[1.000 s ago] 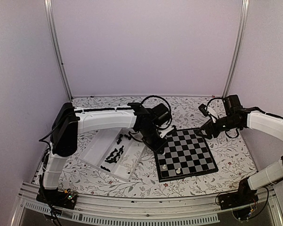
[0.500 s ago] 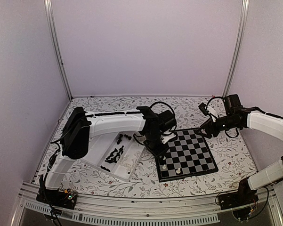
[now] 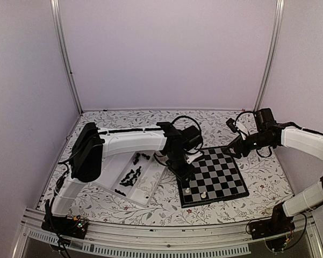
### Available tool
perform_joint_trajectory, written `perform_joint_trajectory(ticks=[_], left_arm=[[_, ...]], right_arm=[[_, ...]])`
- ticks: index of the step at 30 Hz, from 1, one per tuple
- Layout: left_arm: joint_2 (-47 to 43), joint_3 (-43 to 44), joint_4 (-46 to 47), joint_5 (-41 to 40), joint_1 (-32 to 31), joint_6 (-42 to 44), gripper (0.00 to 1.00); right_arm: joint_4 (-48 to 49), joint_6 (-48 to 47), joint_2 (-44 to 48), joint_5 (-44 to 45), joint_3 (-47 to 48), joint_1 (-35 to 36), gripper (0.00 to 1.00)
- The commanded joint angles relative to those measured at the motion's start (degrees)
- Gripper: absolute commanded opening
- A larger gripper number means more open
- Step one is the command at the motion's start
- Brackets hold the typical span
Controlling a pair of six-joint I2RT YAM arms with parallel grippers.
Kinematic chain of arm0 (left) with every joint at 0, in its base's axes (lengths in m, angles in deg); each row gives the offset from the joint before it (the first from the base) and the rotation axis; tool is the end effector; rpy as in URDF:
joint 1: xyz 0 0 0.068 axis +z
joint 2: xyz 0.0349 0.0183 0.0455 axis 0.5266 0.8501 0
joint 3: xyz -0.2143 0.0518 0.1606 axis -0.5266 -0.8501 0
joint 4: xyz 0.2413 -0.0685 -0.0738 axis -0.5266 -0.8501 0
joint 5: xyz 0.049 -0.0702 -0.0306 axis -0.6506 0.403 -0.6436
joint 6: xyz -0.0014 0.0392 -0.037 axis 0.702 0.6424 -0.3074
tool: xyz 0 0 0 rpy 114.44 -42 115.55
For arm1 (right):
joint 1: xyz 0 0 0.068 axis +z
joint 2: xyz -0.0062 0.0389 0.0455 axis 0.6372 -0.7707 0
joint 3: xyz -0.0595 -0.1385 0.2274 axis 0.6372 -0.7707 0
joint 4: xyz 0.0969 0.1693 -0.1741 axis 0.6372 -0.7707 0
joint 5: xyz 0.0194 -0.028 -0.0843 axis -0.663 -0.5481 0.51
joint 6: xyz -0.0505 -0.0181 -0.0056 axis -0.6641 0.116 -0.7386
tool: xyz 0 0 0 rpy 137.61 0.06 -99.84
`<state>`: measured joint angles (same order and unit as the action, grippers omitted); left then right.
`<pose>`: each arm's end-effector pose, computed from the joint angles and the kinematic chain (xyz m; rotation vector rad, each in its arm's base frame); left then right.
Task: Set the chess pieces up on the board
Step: Pick up the chess piece from the chessboard.
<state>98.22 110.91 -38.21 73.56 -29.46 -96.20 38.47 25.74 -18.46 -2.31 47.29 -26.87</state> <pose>0.2309 -0.4298 0.1730 1.3360 2.6677 -0.3734 0.2597 0.0784 0.2239 -0.9648 2.1940 0.6324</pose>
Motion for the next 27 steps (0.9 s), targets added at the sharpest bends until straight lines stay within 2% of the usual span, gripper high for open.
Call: perform_joint_trajectory(ticks=[1, 15, 21, 27], left_arm=[[-1.35, -0.49, 5.18, 0.57, -0.92, -0.23, 0.45], [-0.49, -0.08, 5.2, 1.7, -0.99, -1.03, 0.15], [-7.73, -2.24, 5.67, -1.97, -2.24, -1.47, 0.11], [-15.21, -8.77, 6.36, -6.75, -7.09, -2.54, 0.09]], right_arm=[[0.36, -0.84, -0.68, -0.87, 0.12, -0.06, 0.59], [0.06, -1.12, -1.68, -1.0, 0.2, -0.1, 0.59], [0.03, -1.19, -1.83, -0.96, 0.12, -0.15, 0.59], [0.01, -1.53, -2.13, -0.61, 0.12, -0.06, 0.59]])
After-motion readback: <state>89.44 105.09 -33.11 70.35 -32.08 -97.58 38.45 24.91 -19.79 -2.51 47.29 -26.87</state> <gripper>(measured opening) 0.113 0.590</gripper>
